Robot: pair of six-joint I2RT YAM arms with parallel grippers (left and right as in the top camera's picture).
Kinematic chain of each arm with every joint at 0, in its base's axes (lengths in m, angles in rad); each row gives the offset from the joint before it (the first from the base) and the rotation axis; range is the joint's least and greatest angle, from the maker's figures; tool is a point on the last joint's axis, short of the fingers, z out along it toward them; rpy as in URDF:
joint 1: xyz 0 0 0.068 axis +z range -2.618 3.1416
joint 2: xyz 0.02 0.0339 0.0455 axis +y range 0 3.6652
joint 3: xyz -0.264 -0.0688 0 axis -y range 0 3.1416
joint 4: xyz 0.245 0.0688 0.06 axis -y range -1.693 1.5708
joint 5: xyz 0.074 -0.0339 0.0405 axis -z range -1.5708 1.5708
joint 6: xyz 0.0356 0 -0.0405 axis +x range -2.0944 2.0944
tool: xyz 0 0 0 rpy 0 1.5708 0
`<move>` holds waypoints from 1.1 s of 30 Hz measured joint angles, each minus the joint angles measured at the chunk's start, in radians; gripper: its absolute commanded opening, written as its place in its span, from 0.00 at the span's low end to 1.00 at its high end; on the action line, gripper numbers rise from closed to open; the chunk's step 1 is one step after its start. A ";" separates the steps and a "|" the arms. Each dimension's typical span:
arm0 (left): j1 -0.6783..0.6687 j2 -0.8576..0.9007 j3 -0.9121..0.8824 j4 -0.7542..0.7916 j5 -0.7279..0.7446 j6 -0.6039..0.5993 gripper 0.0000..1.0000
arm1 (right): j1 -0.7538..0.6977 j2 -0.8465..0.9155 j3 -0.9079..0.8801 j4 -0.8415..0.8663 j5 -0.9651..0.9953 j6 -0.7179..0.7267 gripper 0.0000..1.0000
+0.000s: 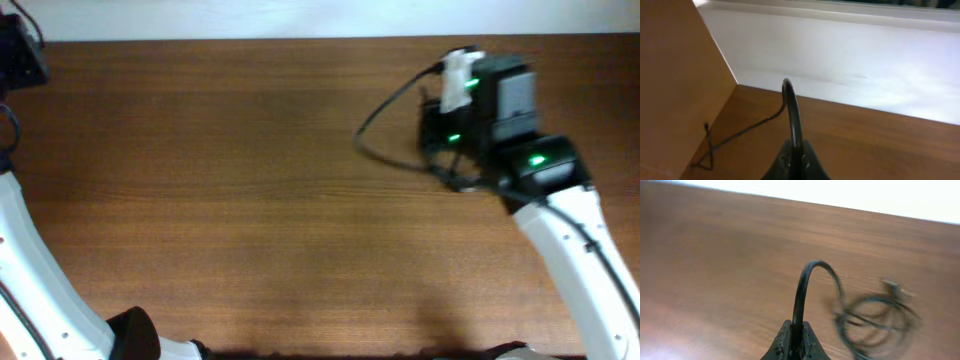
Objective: Untangle cables
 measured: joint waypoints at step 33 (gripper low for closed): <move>-0.087 0.792 0.005 0.288 -0.458 0.111 0.00 | 0.315 0.087 0.000 -0.257 0.421 -0.014 0.04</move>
